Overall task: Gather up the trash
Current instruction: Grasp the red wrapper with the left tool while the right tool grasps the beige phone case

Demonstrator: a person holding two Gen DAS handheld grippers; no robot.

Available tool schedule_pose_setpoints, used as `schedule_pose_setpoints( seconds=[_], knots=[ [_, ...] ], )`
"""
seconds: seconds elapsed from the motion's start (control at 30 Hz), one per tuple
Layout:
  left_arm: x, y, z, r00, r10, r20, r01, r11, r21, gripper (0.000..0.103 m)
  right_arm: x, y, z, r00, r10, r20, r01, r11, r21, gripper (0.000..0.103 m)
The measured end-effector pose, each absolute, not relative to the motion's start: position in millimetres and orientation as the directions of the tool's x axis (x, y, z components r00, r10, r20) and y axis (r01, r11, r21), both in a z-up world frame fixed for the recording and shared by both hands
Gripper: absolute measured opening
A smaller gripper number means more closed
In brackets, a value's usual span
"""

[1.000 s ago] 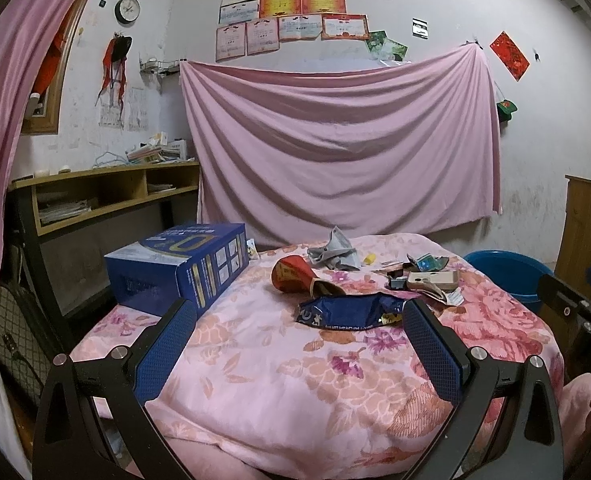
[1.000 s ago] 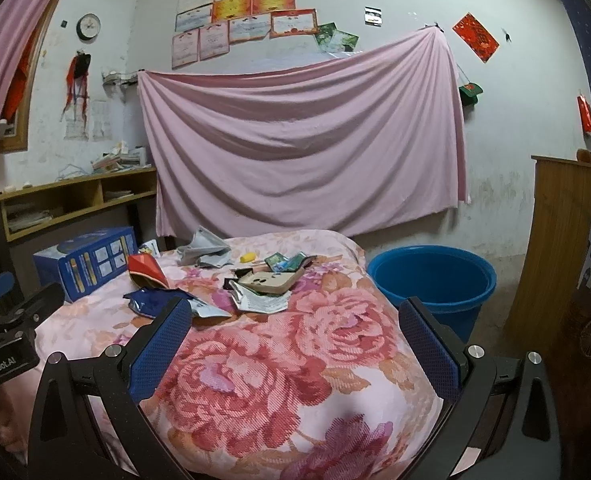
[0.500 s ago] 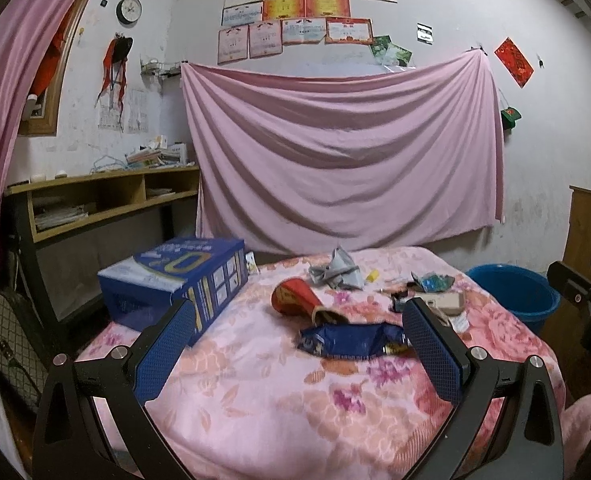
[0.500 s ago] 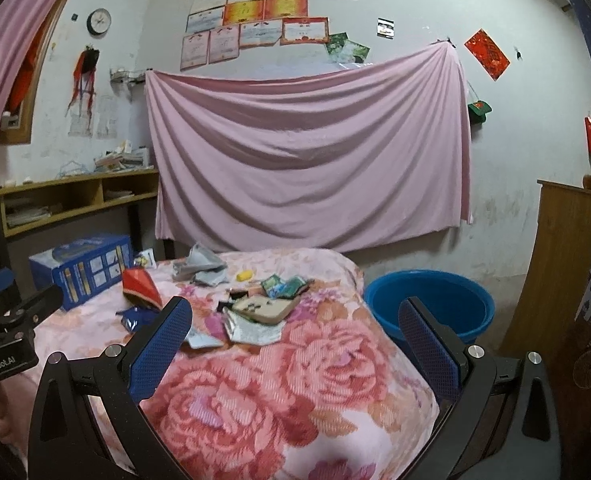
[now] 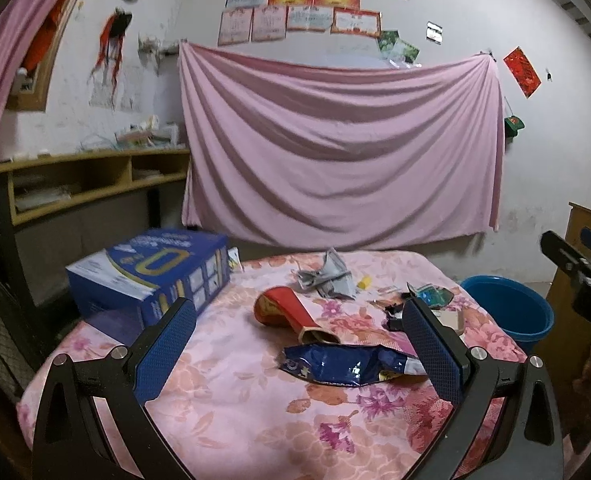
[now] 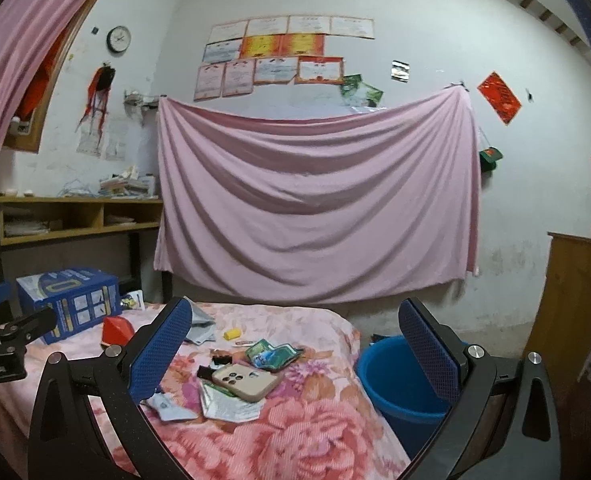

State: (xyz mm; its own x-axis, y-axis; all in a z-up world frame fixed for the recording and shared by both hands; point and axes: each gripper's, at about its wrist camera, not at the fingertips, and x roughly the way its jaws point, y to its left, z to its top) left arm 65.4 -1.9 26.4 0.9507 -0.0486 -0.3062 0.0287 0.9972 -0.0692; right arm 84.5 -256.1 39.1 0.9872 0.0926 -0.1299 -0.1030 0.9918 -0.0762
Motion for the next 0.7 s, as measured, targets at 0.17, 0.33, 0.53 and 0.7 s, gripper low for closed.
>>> schedule_pose_setpoints(
  seconds=[0.17, 0.33, 0.53, 0.7],
  knots=[
    [86, -3, 19, 0.929, -0.037, -0.368, 0.021, 0.999, -0.046, 0.101, 117, -253, 34, 0.976, 0.106, -0.189, -0.124, 0.988, -0.087, 0.103],
    [116, -2, 12, 0.902, -0.025, -0.432, 0.016, 1.0, -0.025, 0.101, 146, -246, 24, 0.948, 0.14, -0.286, -0.176, 0.979, -0.102, 0.103],
    [154, 2, 5, 0.865, -0.048, -0.5, 0.03, 0.999, -0.044, 0.089, 174, -242, 14, 0.92, 0.12, -0.373, -0.182, 0.974, -0.136, 0.103],
    [177, 8, -5, 0.818, -0.086, -0.569, 0.032, 0.994, -0.104, 0.071, 208, -241, 6, 0.85, 0.206, -0.485, -0.294, 0.949, -0.111, 0.103]
  ],
)
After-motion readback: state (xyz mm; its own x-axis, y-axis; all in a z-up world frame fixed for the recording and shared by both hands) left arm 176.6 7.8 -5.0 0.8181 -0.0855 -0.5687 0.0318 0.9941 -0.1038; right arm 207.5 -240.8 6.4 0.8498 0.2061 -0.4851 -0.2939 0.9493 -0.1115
